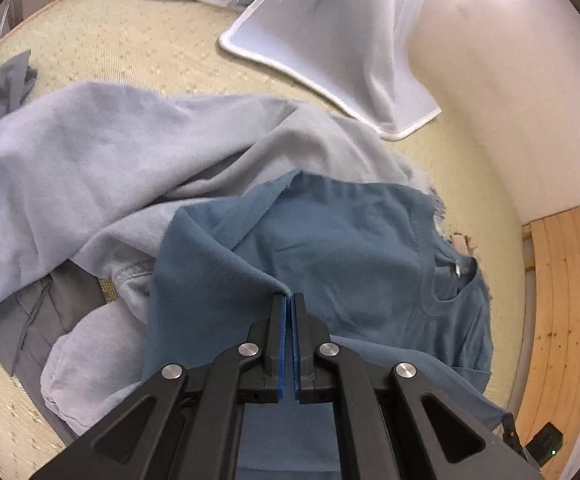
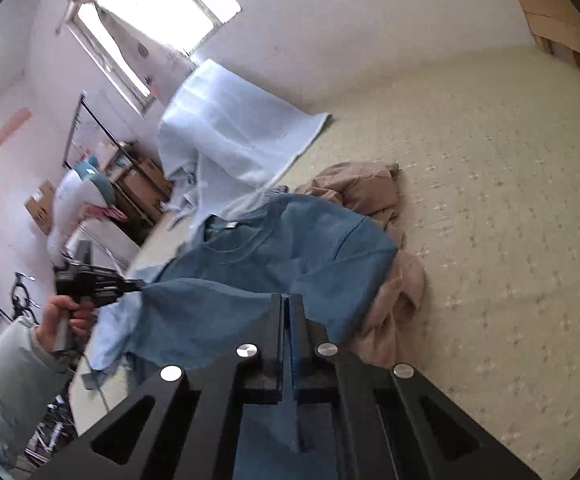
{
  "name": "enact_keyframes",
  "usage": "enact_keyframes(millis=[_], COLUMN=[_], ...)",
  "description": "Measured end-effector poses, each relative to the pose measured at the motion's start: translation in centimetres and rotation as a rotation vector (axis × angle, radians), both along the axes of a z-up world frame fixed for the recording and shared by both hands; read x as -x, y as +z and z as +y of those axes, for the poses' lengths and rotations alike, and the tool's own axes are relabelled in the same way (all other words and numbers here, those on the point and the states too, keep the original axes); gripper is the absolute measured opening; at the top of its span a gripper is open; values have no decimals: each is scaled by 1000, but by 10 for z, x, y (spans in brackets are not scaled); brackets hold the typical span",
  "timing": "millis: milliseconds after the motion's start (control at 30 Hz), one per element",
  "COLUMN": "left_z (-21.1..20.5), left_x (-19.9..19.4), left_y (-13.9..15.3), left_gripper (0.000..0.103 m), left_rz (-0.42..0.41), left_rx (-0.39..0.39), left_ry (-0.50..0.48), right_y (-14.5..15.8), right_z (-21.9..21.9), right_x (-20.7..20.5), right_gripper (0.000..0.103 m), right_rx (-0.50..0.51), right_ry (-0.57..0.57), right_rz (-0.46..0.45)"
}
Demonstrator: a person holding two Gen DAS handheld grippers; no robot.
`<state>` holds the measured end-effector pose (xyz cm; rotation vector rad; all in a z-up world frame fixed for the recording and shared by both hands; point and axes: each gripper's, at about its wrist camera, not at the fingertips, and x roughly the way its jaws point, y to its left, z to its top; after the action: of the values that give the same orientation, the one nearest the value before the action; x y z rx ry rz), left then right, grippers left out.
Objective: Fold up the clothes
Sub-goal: 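Lower the shirt and open both grippers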
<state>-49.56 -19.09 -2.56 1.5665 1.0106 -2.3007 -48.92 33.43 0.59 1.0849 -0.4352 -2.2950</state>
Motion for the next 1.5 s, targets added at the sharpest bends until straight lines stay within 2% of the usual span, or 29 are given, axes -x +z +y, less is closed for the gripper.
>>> enact_keyframes(millis=[200,267,300,333,367,400,433,467,500,600,700,733,800,867,1033,1133,1267,1333,1500], left_z=[3,1,0,-2,-4,-7,-9,-11,-13,-21,-27,-29,-31,-31,-40,-41,-33,-28,-13], left_x=[8,7,6,3,0,-3,-7,-10,-17,-40,-65,-81,-107,-129,-216,-266,-334,-369,-430], left_y=[-15,-16,-16,-13,-10,-7,-4,-1,3,16,23,25,28,30,33,31,23,15,-15], left_gripper=[1,3,6,11,26,51,64,82,85,85,85,85,85,85,85,85,85,85,85], left_rz=[-12,6,15,38,62,86,109,133,164,258,298,311,320,321,326,310,281,276,197], left_rx=[8,-7,-15,-20,-25,-29,-34,-39,-48,-78,-108,-120,-117,-110,-104,-116,-111,-133,-134], left_ry=[27,31,32,30,27,23,20,17,14,4,-19,-30,-46,-53,-34,-14,12,28,34], right_y=[-30,-40,-40,-38,-36,-35,-32,-28,-24,-16,-8,-5,1,10,37,49,57,54,43], right_z=[-17,-14,-9,-3,4,10,16,22,29,40,49,50,50,50,30,13,-9,-17,-37], right_x=[36,43,41,37,33,29,21,12,2,-27,-68,-81,-107,-137,-198,-237,-292,-318,-363], right_gripper=[2,4,5,13,20,38,49,51,53,57,63,68,71,71,73,79,81,82,83], right_rx=[-162,-186,-174,-153,-131,-110,-89,-69,-49,-29,-55,-67,-97,-132,-220,-216,-208,-179,-153], right_ry=[-44,-82,-106,-130,-154,-178,-193,-204,-215,-227,-252,-258,-264,-258,-239,-212,-166,-145,-95], right_rz=[-98,-140,-139,-130,-120,-110,-92,-71,-50,-25,9,19,43,76,150,194,243,245,236])
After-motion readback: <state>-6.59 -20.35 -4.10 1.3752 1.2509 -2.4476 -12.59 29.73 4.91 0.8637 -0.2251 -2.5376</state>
